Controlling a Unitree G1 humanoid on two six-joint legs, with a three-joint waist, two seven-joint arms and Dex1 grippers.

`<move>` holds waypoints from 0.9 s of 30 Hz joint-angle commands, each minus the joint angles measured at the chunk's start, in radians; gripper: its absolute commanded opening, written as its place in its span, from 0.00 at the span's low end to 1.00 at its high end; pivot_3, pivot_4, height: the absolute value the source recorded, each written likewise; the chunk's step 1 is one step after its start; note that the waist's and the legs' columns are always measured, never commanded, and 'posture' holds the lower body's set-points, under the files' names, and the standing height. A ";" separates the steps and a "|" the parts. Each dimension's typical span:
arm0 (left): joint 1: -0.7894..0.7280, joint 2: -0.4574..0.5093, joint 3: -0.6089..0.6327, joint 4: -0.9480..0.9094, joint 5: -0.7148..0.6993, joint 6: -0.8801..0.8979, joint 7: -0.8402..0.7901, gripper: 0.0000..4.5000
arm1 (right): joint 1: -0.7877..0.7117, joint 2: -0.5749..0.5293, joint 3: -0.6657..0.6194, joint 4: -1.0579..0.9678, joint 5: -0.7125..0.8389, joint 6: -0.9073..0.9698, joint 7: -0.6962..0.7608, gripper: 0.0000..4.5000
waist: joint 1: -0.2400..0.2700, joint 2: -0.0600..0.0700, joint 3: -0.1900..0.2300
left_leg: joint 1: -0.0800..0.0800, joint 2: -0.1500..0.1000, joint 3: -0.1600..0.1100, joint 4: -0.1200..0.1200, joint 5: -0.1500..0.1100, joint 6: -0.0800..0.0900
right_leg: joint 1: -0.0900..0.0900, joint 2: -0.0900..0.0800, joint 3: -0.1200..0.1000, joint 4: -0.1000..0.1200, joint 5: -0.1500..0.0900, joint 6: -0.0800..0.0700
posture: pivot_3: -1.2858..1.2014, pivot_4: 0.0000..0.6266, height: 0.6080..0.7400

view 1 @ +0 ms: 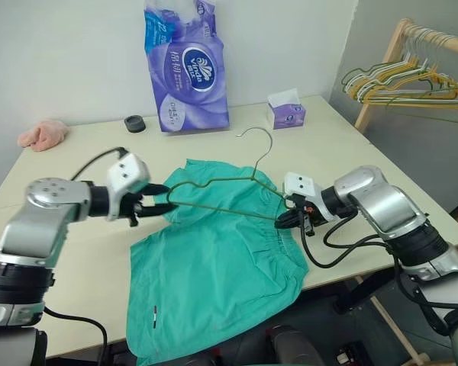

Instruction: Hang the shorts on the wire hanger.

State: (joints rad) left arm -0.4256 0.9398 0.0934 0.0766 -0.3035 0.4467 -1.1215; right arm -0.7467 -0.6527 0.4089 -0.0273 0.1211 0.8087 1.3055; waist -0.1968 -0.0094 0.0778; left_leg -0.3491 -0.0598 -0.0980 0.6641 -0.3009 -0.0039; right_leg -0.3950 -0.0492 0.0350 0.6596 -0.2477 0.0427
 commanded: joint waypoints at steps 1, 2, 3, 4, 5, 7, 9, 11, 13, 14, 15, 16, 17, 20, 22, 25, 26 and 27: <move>0.029 0.006 0.124 0.028 -0.065 0.038 0.029 0.51 | 0.043 -0.045 -0.087 -0.060 0.055 0.087 -0.037 0.00 | 0.000 0.000 0.000 | -0.001 0.000 0.000 0.000 0.000 0.000 | 0.000 0.000 0.000 0.000 0.000 0.000 | 0.42 0.05 1.00; 0.051 -0.002 0.150 0.023 -0.096 0.073 0.024 0.51 | 0.066 -0.068 -0.106 -0.071 0.068 0.116 -0.043 0.00 | 0.000 0.000 0.000 | -0.001 0.000 0.000 0.000 0.000 0.000 | -0.001 -0.001 0.000 0.000 0.000 0.000 | 0.41 0.05 1.00; 0.077 -0.004 0.163 0.014 -0.120 0.101 0.011 0.57 | 0.089 -0.091 -0.120 -0.082 0.076 0.136 -0.048 0.00 | 0.000 0.000 0.000 | -0.002 -0.001 0.001 0.000 0.000 0.000 | -0.001 -0.002 0.000 0.000 0.000 0.000 | 0.41 0.06 1.00; 0.106 -0.001 0.167 0.001 -0.133 0.114 -0.005 0.60 | 0.112 -0.114 -0.131 -0.093 0.085 0.155 -0.051 0.00 | 0.000 0.000 0.000 | -0.002 -0.001 0.001 0.000 0.000 0.000 | -0.001 -0.002 0.000 -0.001 0.000 0.000 | 0.41 0.06 1.00; 0.135 0.002 0.165 -0.019 -0.145 0.128 -0.018 0.64 | 0.138 -0.143 -0.140 -0.102 0.096 0.172 -0.051 0.00 | -0.001 0.000 -0.001 | -0.004 -0.001 0.001 0.000 0.000 -0.001 | -0.004 -0.002 0.000 -0.001 0.000 0.000 | 0.41 0.06 1.00; 0.181 0.000 0.158 -0.061 -0.166 0.143 -0.032 0.78 | 0.192 -0.195 -0.162 -0.115 0.115 0.204 -0.053 0.00 | 0.000 0.000 -0.001 | -0.013 -0.001 0.001 0.002 0.000 -0.001 | -0.012 -0.003 0.000 0.001 0.000 0.000 | 0.40 0.06 1.00; 0.210 -0.006 0.141 -0.126 -0.191 0.150 -0.051 0.91 | 0.241 -0.241 -0.181 -0.102 0.125 0.221 -0.062 0.00 | 0.001 0.000 -0.001 | -0.015 -0.001 0.001 0.002 0.000 -0.001 | -0.013 -0.003 -0.001 0.002 0.000 0.000 | 0.40 0.06 1.00; 0.226 -0.009 0.125 -0.178 -0.212 0.154 -0.072 0.99 | 0.274 -0.272 -0.192 -0.084 0.132 0.225 -0.070 0.00 | 0.001 0.000 -0.001 | -0.015 -0.001 0.001 0.002 0.000 -0.001 | -0.013 -0.003 -0.001 0.002 0.000 0.000 | 0.40 0.07 1.00; 0.240 0.002 0.102 -0.218 -0.223 0.152 -0.111 0.99 | 0.302 -0.302 -0.199 -0.054 0.137 0.232 -0.074 0.00 | -0.001 0.001 -0.001 | -0.015 -0.001 0.002 0.002 0.000 -0.001 | -0.012 -0.004 0.000 0.002 0.000 0.000 | 0.40 0.06 1.00; 0.243 0.006 0.094 -0.230 -0.226 0.149 -0.124 0.99 | 0.309 -0.311 -0.203 -0.042 0.144 0.238 -0.076 0.00 | -0.002 0.001 -0.002 | -0.013 -0.001 0.003 0.002 0.000 -0.001 | -0.011 -0.004 0.000 0.001 0.000 0.000 | 0.40 0.06 1.00; 0.244 0.008 0.091 -0.239 -0.229 0.149 -0.129 0.99 | 0.314 -0.320 -0.204 -0.032 0.149 0.238 -0.077 0.00 | -0.004 0.002 -0.002 | -0.013 -0.001 0.003 0.002 0.000 -0.001 | -0.011 -0.003 0.000 0.001 0.000 0.000 | 0.40 0.06 1.00; 0.242 0.009 0.091 -0.249 -0.232 0.146 -0.134 0.99 | 0.316 -0.328 -0.209 -0.021 0.158 0.243 -0.076 0.00 | -0.008 0.002 -0.002 | -0.012 -0.001 0.004 0.002 0.000 -0.001 | -0.011 -0.003 0.000 0.001 0.000 0.000 | 0.40 0.06 1.00; 0.242 0.010 0.090 -0.259 -0.236 0.146 -0.141 0.99 | 0.318 -0.335 -0.211 -0.010 0.163 0.242 -0.076 0.00 | -0.013 0.002 -0.002 | -0.012 -0.001 0.004 0.002 0.000 -0.001 | -0.011 -0.003 0.000 0.002 0.000 0.000 | 0.40 0.06 1.00; 0.247 0.019 0.088 -0.294 -0.253 0.158 -0.163 0.99 | 0.326 -0.352 -0.216 0.028 0.163 0.230 -0.081 0.00 | -0.025 0.002 -0.002 | -0.012 0.000 0.003 0.002 0.000 -0.001 | -0.011 -0.002 0.000 0.002 0.000 0.000 | 0.40 0.06 1.00; 0.242 0.018 0.091 -0.296 -0.259 0.163 -0.160 0.99 | 0.322 -0.347 -0.218 0.051 0.163 0.227 -0.091 0.00 | -0.028 0.002 -0.002 | -0.012 0.000 0.004 0.002 0.000 -0.001 | -0.011 -0.002 0.000 0.002 0.000 0.000 | 0.40 0.06 1.00; 0.223 0.018 0.097 -0.259 -0.244 0.154 -0.141 0.99 | 0.306 -0.333 -0.217 0.083 0.166 0.234 -0.103 0.00 | -0.029 0.002 -0.002 | -0.012 0.000 0.005 0.002 0.000 -0.001 | -0.011 -0.002 0.001 0.002 0.000 0.000 | 0.40 0.06 1.00; 0.217 0.023 0.101 -0.240 -0.237 0.148 -0.139 0.99 | 0.306 -0.337 -0.216 0.089 0.168 0.235 -0.100 0.00 | -0.029 0.002 -0.002 | -0.012 0.000 0.005 0.002 0.000 -0.001 | -0.011 -0.002 0.001 0.002 0.000 0.000 | 0.40 0.05 1.00; 0.211 0.028 0.106 -0.222 -0.232 0.143 -0.138 0.99 | 0.309 -0.343 -0.215 0.094 0.171 0.235 -0.096 0.00 | -0.029 0.002 -0.002 | -0.012 0.000 0.005 0.002 0.000 -0.001 | -0.011 -0.002 0.001 0.002 0.000 0.000 | 0.40 0.05 1.00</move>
State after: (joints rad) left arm -0.1904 0.9425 0.1778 -0.1654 -0.5433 0.6036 -1.2666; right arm -0.4151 -0.9818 0.2179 0.0689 0.2796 1.0455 1.2070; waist -0.2255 -0.0074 0.0758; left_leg -0.3614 -0.0603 -0.0934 0.6665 -0.3010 -0.0045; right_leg -0.4058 -0.0512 0.0358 0.6618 -0.2476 0.0430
